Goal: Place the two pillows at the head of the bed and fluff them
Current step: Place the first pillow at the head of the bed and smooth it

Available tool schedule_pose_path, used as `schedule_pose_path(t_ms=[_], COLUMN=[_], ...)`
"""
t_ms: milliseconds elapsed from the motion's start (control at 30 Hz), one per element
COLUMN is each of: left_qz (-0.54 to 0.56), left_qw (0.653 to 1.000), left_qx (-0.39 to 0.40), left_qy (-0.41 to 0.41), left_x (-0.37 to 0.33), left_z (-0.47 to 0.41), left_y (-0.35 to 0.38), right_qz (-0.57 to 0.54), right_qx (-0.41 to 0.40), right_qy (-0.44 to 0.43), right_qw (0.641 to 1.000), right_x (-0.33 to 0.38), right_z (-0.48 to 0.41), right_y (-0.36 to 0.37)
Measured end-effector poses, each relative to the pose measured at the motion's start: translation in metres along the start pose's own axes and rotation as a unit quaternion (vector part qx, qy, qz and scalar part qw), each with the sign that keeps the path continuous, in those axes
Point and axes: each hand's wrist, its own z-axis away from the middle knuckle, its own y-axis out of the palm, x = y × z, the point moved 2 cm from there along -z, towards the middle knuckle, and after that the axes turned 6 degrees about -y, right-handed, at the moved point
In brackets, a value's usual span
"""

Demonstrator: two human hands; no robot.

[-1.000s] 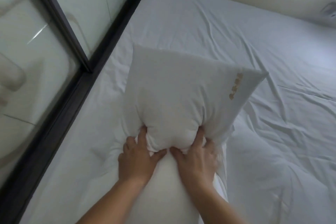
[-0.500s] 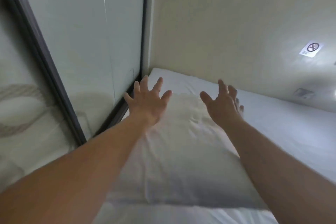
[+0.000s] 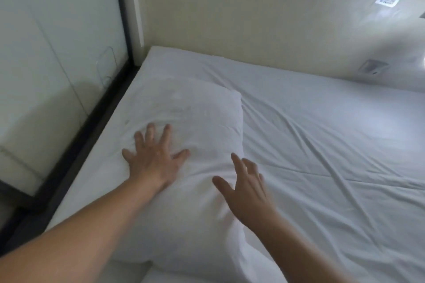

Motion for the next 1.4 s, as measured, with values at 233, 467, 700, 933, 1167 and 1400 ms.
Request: schedule_pose_path(t_ms=[233,467,700,933,1167,1400], left_qz=[0.154,0.008,-0.014,0.09,0.24,0.154], left_qw=[0.983,1.0,0.995,0.994,0.963,0.973], left_qx=[0.038,-0.026,0.093,0.047,-0.123,-0.162], left_qy=[-0.091,-0.015,-0.028,-0.049,-0.02,-0.066], left_x=[0.005,0.022,0.001,0.001,-0.047,-0.099], left_z=[-0.065,-0.064,-0.055,-0.085,-0.115,-0.225], left_y=[0.006,0.071,0.048,0.046,-0.043,-0.12], right_qz=[-0.09,0.034,0.007,-0.076,-0.218,-0.174], right_qx=[-0.025,-0.018,0.022,0.05,-0.095,-0.03], right_qy=[0.099,0.16,0.161,0.127,0.019,-0.02], right_qw=[0.991,0.986,0.987,0.988,0.971,0.984], right_x=[0.031,0.027,0.026,0.021,0.048,0.074], right_z=[-0.153,-0.186,-0.17,-0.206,-0.251,-0.391], right_y=[-0.003,0.093,0.067,0.093,-0.011,-0.113])
